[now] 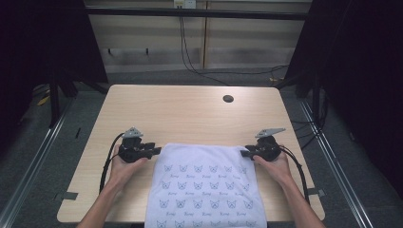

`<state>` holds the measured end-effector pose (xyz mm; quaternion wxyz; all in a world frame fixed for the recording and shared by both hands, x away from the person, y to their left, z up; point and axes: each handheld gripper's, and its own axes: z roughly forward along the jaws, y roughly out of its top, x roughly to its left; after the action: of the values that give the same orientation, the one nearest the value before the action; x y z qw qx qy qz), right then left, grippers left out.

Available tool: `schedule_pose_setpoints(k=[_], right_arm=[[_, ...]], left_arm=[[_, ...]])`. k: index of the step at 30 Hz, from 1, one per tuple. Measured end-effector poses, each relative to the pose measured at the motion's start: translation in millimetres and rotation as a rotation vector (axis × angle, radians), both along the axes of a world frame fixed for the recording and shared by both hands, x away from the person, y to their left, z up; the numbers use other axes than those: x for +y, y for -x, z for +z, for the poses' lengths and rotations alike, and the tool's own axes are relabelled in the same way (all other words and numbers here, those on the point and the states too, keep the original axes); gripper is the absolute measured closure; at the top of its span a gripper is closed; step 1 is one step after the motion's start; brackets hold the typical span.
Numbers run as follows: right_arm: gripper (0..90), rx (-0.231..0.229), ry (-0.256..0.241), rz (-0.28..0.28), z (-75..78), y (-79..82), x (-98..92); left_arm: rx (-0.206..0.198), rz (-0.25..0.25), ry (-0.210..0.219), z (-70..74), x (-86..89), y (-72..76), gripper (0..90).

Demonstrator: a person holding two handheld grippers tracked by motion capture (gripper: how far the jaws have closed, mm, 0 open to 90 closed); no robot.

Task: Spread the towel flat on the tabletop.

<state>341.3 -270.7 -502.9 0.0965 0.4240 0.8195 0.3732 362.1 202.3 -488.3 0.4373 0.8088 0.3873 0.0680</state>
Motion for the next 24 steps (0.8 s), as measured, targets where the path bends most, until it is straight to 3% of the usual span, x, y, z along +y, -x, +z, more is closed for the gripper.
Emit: schedule_pose_setpoints(k=[2, 4, 9, 17, 24], right_arm=[[80.0, 0.02, -0.009, 0.012, 0.2, 1.4, -1.2], [84.2, 0.037, -0.03, 0.004, -0.8, 1.1, -3.4], [85.5, 0.052, -0.055, -0.007, -1.4, -1.3, -4.8], [85.8, 0.039, -0.062, -0.007, 2.4, -0.3, -4.9], [85.1, 0.043, -0.055, -0.008, 1.5, -0.3, -3.9]], left_arm=[[0.004, 0.0, -0.008, -2.5, 1.6, -0.5, 57.9], [0.006, 0.005, -0.013, -4.4, 1.3, -1.1, 57.0], [0.019, 0.009, -0.021, -10.8, -4.4, -5.9, 53.6], [0.035, -0.047, -0.066, -15.6, -15.3, -6.0, 52.2], [0.044, -0.089, -0.043, -16.7, -18.8, -5.3, 61.2]])
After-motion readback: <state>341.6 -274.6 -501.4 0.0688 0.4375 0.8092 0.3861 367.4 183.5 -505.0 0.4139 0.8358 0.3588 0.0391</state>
